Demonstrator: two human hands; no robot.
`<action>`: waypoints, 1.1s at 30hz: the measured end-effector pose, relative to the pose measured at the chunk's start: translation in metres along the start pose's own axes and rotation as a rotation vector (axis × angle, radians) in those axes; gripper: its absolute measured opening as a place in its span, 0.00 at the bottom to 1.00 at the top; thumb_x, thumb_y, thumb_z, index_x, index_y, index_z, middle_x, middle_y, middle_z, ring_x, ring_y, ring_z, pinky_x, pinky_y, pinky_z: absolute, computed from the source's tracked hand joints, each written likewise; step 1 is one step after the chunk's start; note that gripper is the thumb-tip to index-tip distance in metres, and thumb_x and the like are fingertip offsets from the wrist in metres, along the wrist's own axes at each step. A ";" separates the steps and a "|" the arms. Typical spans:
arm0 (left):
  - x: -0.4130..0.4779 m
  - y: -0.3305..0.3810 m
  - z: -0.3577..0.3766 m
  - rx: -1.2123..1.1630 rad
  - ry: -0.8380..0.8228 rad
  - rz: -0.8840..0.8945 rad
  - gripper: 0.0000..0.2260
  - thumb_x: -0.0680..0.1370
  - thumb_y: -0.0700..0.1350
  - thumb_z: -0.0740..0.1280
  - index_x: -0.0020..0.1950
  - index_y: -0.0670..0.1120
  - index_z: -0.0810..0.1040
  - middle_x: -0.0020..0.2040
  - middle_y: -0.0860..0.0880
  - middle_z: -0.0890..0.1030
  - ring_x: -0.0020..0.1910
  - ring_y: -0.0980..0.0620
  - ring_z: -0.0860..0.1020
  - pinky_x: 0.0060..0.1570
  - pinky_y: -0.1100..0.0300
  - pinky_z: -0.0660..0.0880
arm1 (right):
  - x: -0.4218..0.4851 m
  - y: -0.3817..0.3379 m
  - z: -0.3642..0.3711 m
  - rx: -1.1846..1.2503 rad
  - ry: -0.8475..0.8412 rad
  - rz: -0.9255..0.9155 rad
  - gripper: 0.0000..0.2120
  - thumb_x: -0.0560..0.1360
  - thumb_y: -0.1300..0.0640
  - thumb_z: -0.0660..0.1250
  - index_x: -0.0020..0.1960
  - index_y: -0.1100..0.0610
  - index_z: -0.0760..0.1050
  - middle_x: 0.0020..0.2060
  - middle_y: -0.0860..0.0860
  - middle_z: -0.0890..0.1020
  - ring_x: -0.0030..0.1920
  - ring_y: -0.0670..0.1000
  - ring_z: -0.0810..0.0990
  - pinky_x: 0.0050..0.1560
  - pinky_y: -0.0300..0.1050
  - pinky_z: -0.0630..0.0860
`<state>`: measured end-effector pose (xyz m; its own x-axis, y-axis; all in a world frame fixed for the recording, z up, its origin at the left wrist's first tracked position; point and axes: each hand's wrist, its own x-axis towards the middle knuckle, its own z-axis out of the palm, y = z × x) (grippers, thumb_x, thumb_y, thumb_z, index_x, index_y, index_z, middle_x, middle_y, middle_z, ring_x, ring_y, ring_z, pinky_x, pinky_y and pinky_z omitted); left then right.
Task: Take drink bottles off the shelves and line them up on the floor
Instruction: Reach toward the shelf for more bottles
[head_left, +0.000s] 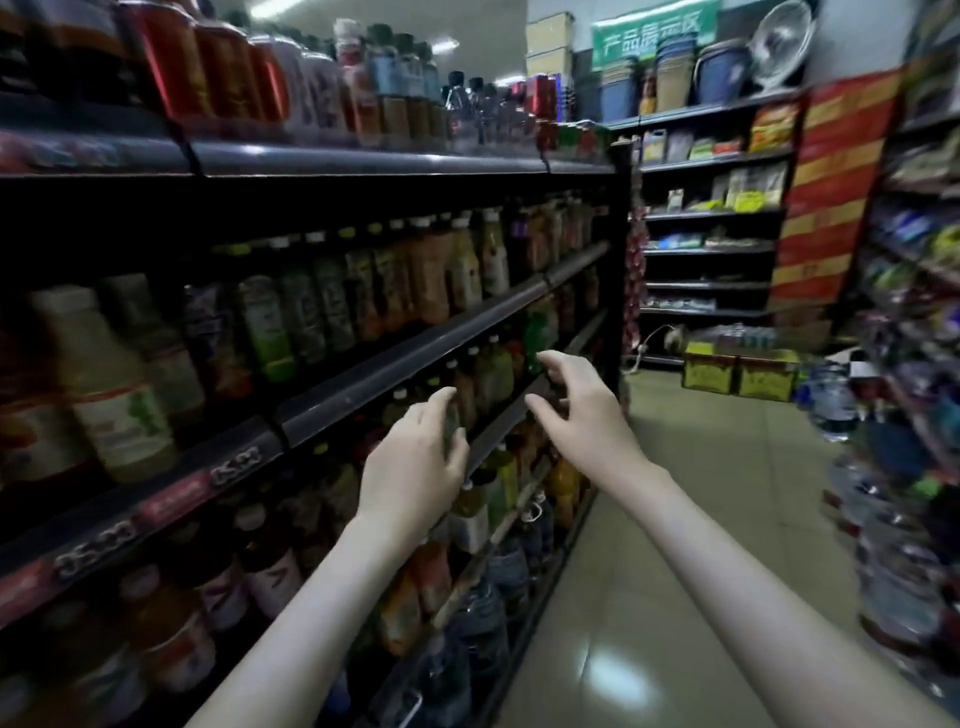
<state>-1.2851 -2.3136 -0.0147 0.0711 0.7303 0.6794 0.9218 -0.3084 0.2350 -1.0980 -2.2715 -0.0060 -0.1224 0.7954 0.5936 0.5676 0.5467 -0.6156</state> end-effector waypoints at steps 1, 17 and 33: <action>0.012 0.013 0.017 -0.016 0.008 -0.003 0.21 0.80 0.49 0.61 0.73 0.48 0.66 0.58 0.49 0.78 0.53 0.50 0.78 0.39 0.59 0.75 | 0.007 0.019 -0.014 -0.016 0.012 0.001 0.22 0.79 0.52 0.63 0.72 0.51 0.64 0.68 0.47 0.68 0.68 0.47 0.67 0.65 0.48 0.71; 0.172 0.140 0.260 -0.032 -0.087 -0.131 0.22 0.81 0.51 0.58 0.75 0.51 0.62 0.65 0.51 0.73 0.59 0.53 0.75 0.48 0.57 0.76 | 0.140 0.263 -0.107 0.010 -0.069 0.015 0.24 0.79 0.52 0.64 0.73 0.50 0.63 0.68 0.45 0.67 0.65 0.44 0.68 0.63 0.45 0.72; 0.411 -0.009 0.421 0.201 0.231 -0.427 0.21 0.80 0.45 0.62 0.73 0.53 0.66 0.72 0.45 0.65 0.69 0.46 0.66 0.56 0.53 0.75 | 0.443 0.422 0.007 0.196 -0.345 -0.122 0.34 0.78 0.53 0.64 0.77 0.44 0.48 0.70 0.45 0.65 0.63 0.42 0.69 0.62 0.47 0.75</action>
<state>-1.1033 -1.7541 -0.0307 -0.3923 0.6048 0.6930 0.9066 0.1269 0.4024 -0.9184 -1.6870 -0.0061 -0.4636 0.7442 0.4808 0.3698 0.6557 -0.6583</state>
